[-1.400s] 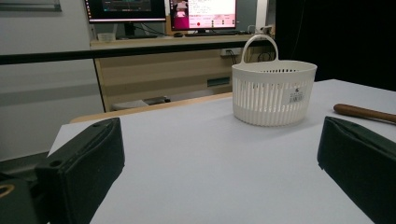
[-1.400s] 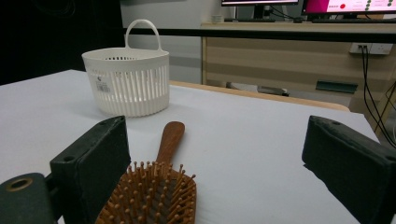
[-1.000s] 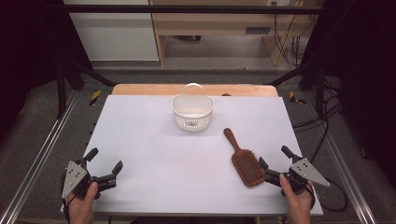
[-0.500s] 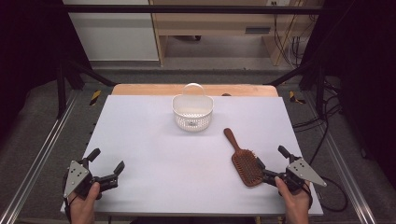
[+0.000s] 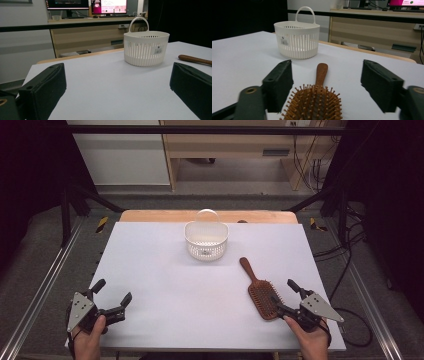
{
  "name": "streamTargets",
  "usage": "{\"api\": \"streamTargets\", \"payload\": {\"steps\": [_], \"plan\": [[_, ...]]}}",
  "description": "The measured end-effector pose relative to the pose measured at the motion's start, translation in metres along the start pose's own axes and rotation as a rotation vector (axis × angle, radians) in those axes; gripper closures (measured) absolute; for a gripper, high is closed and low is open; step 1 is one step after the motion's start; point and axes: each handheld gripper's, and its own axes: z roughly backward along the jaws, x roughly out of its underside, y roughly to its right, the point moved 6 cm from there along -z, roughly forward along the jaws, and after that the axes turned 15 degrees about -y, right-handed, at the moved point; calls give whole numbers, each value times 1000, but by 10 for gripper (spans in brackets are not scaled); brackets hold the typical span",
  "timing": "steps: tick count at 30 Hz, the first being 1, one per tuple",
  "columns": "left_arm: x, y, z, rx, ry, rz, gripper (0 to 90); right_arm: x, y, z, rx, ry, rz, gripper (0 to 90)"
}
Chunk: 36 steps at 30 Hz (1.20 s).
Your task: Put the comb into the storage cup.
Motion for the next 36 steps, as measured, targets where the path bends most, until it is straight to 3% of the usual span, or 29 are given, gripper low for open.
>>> {"api": "streamTargets", "payload": {"steps": [4,5,8,11,12,18,26,32,36], "plan": [[0,1,-1,0,-5,-5,6,-1,-2,3,8,-6,21,400],[1,1,-2,0,-9,-5,6,0,-1,5,17,-16,14,499],[1,1,-1,0,-10,-7,8,1,2,5,23,-23,14,558],[1,1,-1,-2,-9,-1,8,3,1,6,22,-42,23,691],[1,0,-1,-3,-9,1,8,3,1,6,22,-42,23,691],[2,2,-2,-2,-16,-6,8,11,-2,5,3,-107,46,883],[3,2,-2,0,-16,6,9,15,-5,7,-13,-162,43,900],[4,1,-2,2,-14,22,9,18,-5,10,1,-172,38,900],[5,1,-2,1,-18,24,9,23,-13,13,-18,-202,52,900]]}}
